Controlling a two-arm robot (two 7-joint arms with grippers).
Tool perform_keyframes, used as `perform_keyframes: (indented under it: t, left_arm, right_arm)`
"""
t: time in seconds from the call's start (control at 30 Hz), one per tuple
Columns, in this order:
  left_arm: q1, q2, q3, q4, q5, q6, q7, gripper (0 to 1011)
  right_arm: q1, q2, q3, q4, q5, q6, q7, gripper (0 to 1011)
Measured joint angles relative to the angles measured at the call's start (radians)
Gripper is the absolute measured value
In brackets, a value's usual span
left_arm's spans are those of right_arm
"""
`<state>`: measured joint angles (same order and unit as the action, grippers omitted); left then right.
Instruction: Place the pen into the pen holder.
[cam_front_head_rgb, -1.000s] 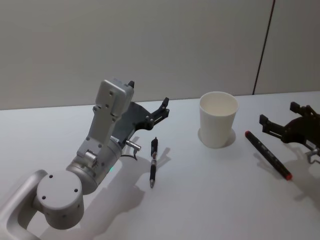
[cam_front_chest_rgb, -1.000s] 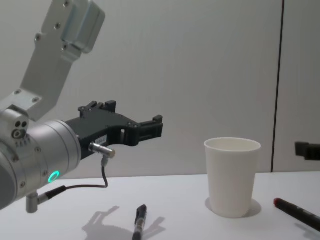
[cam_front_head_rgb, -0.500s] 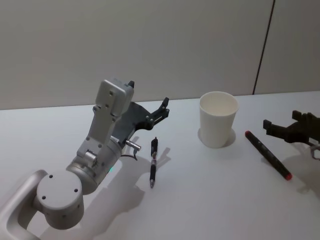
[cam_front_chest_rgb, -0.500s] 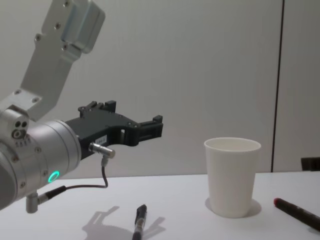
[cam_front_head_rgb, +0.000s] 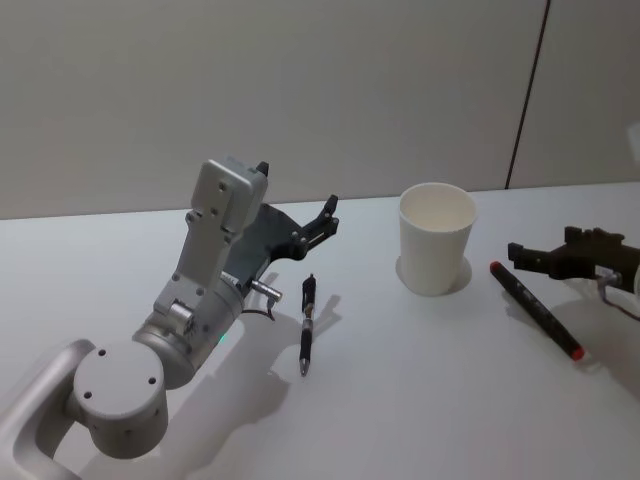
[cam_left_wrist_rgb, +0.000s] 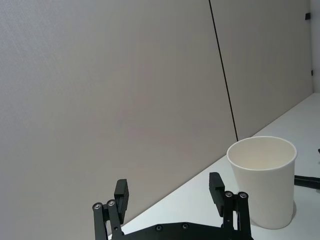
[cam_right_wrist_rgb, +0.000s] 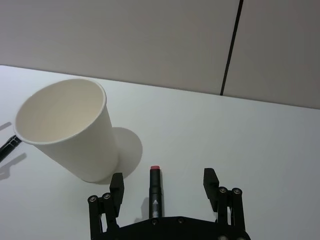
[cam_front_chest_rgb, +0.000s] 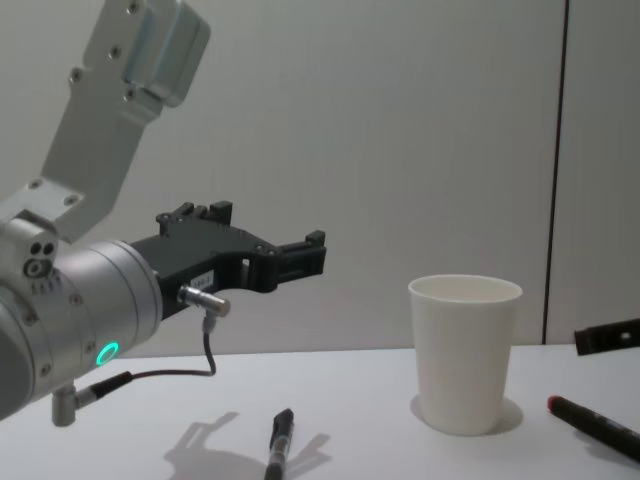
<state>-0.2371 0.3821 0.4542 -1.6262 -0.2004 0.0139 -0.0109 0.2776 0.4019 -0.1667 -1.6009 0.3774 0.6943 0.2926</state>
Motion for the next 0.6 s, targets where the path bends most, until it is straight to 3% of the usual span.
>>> perform_keyframes:
  t: [0.6]
  left_arm:
    - [0.0, 0.0, 0.0, 0.0, 0.0, 0.0, 0.0, 1001]
  right_arm:
    - [0.082, -0.043, -0.051, 0.095, -0.084, 0.103, 0.034, 1002]
